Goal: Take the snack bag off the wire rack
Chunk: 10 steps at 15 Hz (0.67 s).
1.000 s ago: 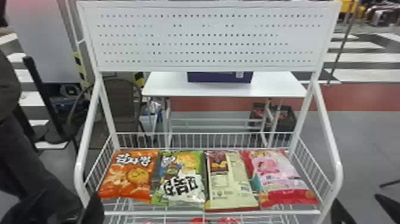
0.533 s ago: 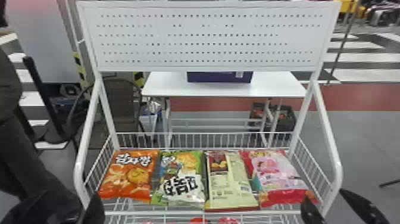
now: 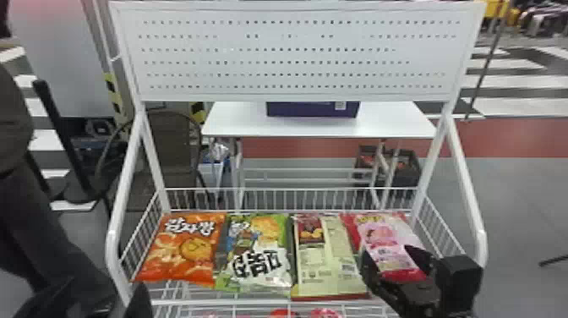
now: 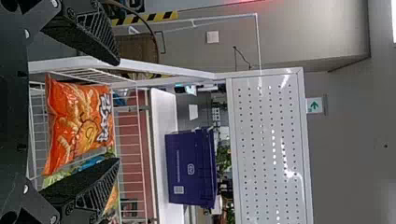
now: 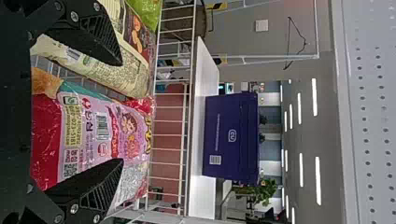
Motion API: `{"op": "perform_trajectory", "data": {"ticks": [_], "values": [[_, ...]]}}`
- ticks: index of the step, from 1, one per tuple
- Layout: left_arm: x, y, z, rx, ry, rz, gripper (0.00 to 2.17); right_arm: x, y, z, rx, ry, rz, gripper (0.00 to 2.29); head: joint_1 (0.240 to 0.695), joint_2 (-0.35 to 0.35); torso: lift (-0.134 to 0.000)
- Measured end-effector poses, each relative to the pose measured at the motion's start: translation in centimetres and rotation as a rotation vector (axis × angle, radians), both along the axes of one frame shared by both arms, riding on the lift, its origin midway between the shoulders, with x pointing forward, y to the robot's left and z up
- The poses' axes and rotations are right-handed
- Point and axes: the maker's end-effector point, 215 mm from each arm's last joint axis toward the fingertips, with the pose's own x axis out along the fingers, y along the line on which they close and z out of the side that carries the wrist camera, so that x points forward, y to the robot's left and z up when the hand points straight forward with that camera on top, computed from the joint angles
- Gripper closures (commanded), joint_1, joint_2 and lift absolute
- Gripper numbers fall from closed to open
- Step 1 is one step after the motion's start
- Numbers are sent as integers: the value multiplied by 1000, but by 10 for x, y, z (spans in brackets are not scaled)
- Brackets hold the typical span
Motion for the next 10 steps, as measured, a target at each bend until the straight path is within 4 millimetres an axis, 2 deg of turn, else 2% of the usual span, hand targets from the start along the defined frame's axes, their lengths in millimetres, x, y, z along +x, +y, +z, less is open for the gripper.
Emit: {"op": "perform_trajectory", "data": {"ticks": [5, 8, 10], "values": [[5, 1, -2, -3, -3, -7, 164, 27, -19, -17, -59, 29, -60, 174, 499, 0, 0], [8, 2, -2, -6, -5, -8, 164, 30, -28, -23, -84, 54, -76, 174, 499, 0, 0], [9, 2, -2, -7, -5, -8, 164, 27, -31, -36, -96, 99, -80, 178, 499, 0, 0]]}}
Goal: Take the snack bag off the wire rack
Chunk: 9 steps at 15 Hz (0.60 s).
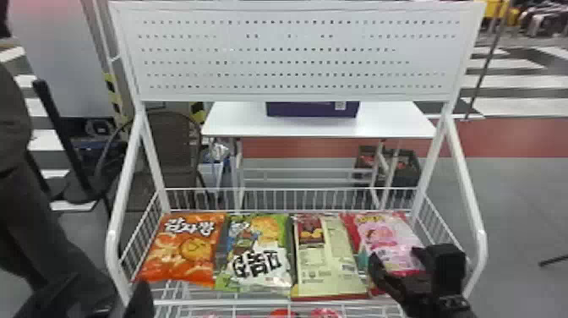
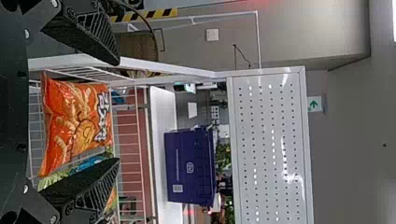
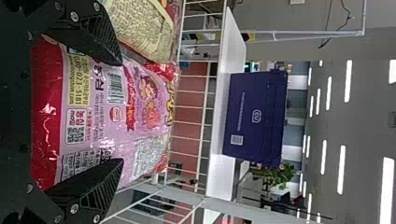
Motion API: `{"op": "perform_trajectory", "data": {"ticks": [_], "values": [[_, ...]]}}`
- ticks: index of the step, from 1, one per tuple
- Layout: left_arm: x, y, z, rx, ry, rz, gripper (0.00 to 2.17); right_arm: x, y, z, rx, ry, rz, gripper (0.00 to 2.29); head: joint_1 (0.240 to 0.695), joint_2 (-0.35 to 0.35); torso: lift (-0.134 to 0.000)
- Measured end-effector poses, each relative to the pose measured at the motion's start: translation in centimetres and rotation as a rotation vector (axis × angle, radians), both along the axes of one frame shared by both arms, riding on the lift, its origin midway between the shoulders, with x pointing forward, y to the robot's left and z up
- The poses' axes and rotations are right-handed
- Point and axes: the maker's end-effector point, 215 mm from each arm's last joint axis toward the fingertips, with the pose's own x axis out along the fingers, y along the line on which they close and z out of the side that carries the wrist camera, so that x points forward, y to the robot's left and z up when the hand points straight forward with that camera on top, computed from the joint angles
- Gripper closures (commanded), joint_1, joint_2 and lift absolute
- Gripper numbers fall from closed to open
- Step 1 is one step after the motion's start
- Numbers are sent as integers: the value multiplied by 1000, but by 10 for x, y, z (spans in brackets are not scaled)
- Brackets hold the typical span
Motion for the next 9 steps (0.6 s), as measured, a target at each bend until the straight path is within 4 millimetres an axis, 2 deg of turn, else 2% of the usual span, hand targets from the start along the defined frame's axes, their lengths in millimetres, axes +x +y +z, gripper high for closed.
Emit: {"op": "perform_trajectory", "data": {"ticks": [2, 3, 5, 6, 7, 9], "values": [[-1, 0, 0, 0, 1, 0, 164, -2, -1, -8, -8, 27, -2, 313, 499, 0, 0], [-1, 0, 0, -1, 0, 0, 164, -3, -2, -11, -10, 38, -4, 603, 499, 0, 0], [-1, 0, 1, -2, 0, 1, 164, -7, -3, -16, -12, 54, -5, 1588, 499, 0, 0], [-2, 0, 1, -1, 0, 1, 164, -9, -3, -17, -12, 60, -5, 1909, 499, 0, 0], [-2, 0, 1, -1, 1, 1, 164, -10, -3, -18, -12, 65, -7, 2061, 499, 0, 0], [-2, 0, 1, 1, 0, 4, 161, -12, -2, -14, -10, 65, -13, 2098, 499, 0, 0]]}}
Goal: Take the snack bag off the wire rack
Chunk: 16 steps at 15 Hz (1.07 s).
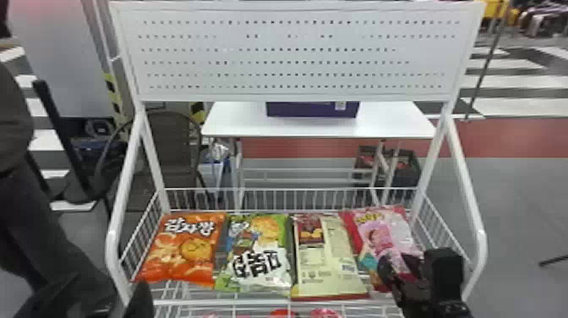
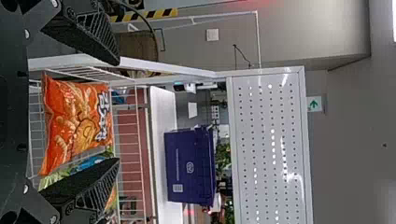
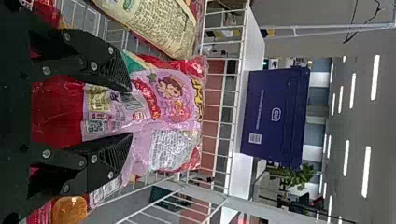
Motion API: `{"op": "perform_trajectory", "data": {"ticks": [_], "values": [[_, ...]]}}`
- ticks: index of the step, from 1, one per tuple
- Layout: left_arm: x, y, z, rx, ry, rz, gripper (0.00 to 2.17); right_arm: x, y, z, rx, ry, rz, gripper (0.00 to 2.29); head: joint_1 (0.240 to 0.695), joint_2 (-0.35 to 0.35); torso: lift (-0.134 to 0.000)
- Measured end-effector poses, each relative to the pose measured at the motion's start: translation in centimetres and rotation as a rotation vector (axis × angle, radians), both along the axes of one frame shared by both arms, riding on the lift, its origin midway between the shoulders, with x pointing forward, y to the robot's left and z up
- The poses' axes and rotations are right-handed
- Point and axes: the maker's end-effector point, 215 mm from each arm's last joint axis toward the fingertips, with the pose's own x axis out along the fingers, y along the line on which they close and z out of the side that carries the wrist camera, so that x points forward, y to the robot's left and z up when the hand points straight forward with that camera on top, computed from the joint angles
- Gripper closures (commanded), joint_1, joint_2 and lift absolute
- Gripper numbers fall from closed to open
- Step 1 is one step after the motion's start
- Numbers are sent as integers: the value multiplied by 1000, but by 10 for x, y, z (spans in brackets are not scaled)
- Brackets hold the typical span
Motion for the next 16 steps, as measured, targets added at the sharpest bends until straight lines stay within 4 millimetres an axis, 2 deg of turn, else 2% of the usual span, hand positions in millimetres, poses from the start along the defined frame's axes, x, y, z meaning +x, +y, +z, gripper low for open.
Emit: {"op": "perform_trajectory", "data": {"ticks": [5, 8, 13, 16], "values": [[0, 1, 2, -1, -3, 5, 161, -3, 12, 33, 26, -61, 16, 2128, 499, 0, 0], [0, 2, 3, -1, -4, 8, 161, -17, 7, 64, 28, -111, 15, 2125, 499, 0, 0], [0, 4, 6, -5, -14, 19, 161, -63, 0, 118, 49, -184, 25, 2125, 499, 0, 0], [0, 3, 11, -7, -26, 15, 164, -91, 2, 135, 53, -212, 29, 2125, 499, 0, 0]]}}
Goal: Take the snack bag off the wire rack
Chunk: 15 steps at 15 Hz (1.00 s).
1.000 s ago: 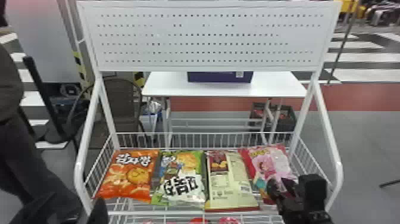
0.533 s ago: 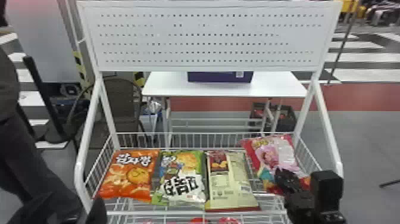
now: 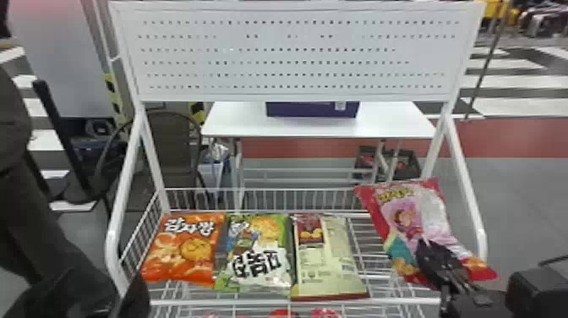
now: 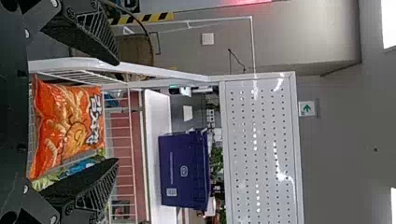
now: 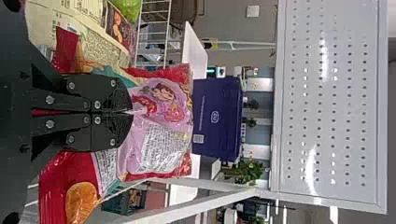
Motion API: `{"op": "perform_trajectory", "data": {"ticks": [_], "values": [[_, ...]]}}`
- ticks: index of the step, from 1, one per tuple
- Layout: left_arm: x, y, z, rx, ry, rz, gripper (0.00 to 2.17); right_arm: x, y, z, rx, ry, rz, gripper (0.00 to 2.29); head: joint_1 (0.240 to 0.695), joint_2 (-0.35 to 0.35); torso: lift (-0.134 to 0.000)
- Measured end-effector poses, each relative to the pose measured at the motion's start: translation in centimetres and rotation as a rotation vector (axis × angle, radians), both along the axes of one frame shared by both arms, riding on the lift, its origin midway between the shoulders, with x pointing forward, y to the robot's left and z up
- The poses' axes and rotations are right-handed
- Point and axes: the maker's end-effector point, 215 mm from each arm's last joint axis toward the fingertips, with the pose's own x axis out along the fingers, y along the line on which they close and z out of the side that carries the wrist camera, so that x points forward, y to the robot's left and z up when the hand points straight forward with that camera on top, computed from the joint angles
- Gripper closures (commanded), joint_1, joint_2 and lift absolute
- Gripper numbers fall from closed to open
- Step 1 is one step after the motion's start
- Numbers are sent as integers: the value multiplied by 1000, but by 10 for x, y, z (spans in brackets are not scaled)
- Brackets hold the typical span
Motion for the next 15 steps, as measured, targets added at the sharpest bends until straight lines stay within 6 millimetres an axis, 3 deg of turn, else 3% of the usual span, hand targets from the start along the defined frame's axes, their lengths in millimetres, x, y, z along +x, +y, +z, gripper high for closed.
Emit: {"op": "perform_trajectory", "data": {"ticks": [6, 11, 15], "values": [[-1, 13, 12, -6, -25, 16, 164, -53, -27, 33, 59, -72, -37, 2125, 499, 0, 0], [-2, 15, 15, -9, -30, 17, 164, -79, -55, 41, 81, -86, -78, 2128, 499, 0, 0], [-6, 23, 17, -16, -35, 29, 164, -96, -63, 52, 99, -123, -93, 2125, 499, 0, 0]]}}
